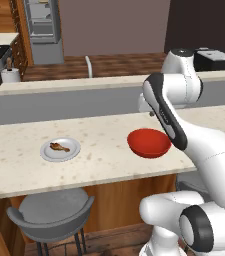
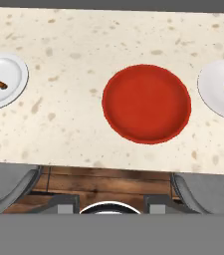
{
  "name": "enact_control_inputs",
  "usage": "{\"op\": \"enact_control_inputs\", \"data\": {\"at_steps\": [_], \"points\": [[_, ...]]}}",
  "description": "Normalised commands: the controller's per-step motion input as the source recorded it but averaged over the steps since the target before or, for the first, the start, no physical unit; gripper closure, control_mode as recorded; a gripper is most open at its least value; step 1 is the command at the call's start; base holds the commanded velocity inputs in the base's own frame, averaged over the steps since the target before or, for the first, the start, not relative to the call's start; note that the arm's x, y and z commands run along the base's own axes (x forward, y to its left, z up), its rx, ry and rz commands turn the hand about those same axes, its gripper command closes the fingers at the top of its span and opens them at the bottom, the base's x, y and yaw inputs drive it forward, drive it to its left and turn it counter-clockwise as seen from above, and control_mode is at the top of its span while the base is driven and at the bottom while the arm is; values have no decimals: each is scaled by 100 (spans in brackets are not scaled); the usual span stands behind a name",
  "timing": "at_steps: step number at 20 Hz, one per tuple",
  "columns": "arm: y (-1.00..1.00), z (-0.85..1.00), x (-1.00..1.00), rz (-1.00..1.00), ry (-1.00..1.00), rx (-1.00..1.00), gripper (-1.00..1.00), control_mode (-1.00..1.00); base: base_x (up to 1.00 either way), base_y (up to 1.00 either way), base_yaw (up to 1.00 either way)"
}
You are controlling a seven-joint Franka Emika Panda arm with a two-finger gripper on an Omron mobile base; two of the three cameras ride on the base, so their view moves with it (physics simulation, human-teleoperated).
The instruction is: Pick the chicken drumstick and lemon wedge from their plates and place them in the bowl. Then put the bowl in the fridge.
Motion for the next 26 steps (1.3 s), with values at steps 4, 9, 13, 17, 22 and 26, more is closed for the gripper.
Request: {"op": "enact_control_inputs", "data": {"at_steps": [4, 9, 13, 17, 22, 26], "points": [[5, -6, -7, 0, -5, -5, -100, -100, 0, 0, 0], [27, -25, -15, 6, -16, -5, -100, -100, 0, 0, 0], [39, -30, -15, 30, -17, 0, -100, -100, 0, 0, 0], [49, -29, -4, 47, -7, 0, -100, -100, 0, 0, 0], [56, -17, 2, 47, 1, 0, -100, -100, 0, 0, 0], [56, -6, 9, 36, 22, -11, -100, -100, 0, 0, 0]]}}
